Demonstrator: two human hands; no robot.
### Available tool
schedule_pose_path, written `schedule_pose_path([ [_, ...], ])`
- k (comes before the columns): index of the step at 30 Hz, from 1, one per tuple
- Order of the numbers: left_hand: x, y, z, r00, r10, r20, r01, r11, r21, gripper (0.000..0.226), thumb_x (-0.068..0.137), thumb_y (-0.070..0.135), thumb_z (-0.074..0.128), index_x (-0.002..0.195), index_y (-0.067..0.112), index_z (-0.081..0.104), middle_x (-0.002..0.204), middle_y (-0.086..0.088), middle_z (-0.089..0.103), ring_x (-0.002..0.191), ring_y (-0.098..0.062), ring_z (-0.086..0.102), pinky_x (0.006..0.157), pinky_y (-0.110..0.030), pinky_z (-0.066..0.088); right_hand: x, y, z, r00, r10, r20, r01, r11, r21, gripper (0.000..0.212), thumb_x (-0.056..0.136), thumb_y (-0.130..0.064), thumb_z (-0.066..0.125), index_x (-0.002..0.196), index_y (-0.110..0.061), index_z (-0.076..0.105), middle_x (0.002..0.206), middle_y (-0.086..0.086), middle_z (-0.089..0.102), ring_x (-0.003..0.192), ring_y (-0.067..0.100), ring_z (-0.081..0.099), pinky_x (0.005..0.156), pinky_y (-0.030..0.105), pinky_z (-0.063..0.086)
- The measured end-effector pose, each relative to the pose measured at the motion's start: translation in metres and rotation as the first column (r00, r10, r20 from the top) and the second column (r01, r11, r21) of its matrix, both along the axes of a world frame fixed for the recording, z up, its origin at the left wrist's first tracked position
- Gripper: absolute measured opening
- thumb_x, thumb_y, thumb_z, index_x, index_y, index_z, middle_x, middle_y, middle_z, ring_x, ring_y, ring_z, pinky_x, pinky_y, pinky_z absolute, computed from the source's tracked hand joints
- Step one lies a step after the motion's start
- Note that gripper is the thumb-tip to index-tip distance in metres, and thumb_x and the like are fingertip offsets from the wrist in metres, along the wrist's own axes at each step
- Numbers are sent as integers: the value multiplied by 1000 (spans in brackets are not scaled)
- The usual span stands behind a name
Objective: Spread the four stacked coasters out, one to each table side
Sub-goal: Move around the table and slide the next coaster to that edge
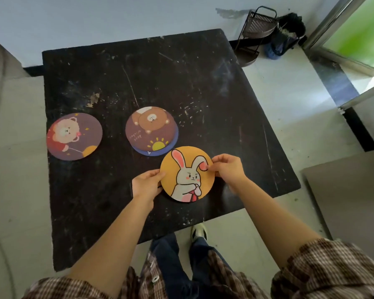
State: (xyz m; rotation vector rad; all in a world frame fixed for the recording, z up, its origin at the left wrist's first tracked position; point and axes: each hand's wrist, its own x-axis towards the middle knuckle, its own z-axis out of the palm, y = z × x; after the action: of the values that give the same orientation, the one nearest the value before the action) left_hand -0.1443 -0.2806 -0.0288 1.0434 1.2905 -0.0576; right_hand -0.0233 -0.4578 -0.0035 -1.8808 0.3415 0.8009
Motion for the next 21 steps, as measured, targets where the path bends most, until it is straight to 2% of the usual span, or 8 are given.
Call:
schedule_pose_path([
  [3, -15, -15, -4, 997, -41, -62, 50, 987, 151, 21, 80, 19, 74, 100, 13, 72, 84, 3, 69, 77, -8, 62, 61, -23, 47, -3, -13, -4, 996, 83, 35, -82, 996, -29, 18, 71, 8, 70, 73, -10, 67, 86, 17, 71, 87, 35, 68, 80, 50, 57],
  [6, -30, -29, -8, 991, -91, -99, 114, 958, 262, 27, 78, 23, 76, 102, 12, 73, 91, -2, 73, 82, -15, 66, 78, -33, 55, -7, -22, -10, 982, 172, 78, -166, 983, -79, 21, 73, 4, 70, 70, -16, 68, 83, 14, 71, 80, 30, 68, 73, 43, 59],
  [9, -44, -43, -10, 987, -77, -141, 122, 929, 350, 25, 77, 24, 76, 100, 14, 74, 92, -3, 73, 84, -17, 66, 84, -38, 56, -15, -32, -15, 943, 298, 149, -279, 951, -137, 13, 77, -5, 70, 84, -16, 72, 81, 6, 71, 75, 21, 67, 73, 38, 58],
  [12, -54, -52, -9, 983, -39, -177, 104, 923, 370, 22, 79, 21, 75, 101, 14, 73, 92, -3, 71, 84, -18, 66, 82, -38, 56, -22, -38, -18, 922, 360, 143, -341, 929, -143, 23, 80, -4, 66, 100, -13, 73, 87, 7, 72, 85, 23, 67, 81, 40, 56],
  [15, -60, -55, -10, 979, -58, -195, 131, 913, 386, 23, 80, 19, 75, 101, 12, 72, 89, -5, 72, 83, -20, 67, 83, -41, 57, -25, -41, -22, 929, 350, 118, -332, 931, -150, 27, 80, -1, 64, 104, -10, 70, 94, 10, 71, 91, 24, 65, 85, 42, 55],
  [21, -65, -53, -11, 964, -133, -231, 224, 872, 434, 23, 79, 20, 75, 100, 11, 71, 83, -4, 72, 71, -16, 67, 78, -39, 58, -34, -43, -25, 970, 237, 49, -233, 969, -89, 20, 74, -2, 68, 88, -16, 69, 94, 8, 71, 94, 24, 64, 88, 44, 54],
])
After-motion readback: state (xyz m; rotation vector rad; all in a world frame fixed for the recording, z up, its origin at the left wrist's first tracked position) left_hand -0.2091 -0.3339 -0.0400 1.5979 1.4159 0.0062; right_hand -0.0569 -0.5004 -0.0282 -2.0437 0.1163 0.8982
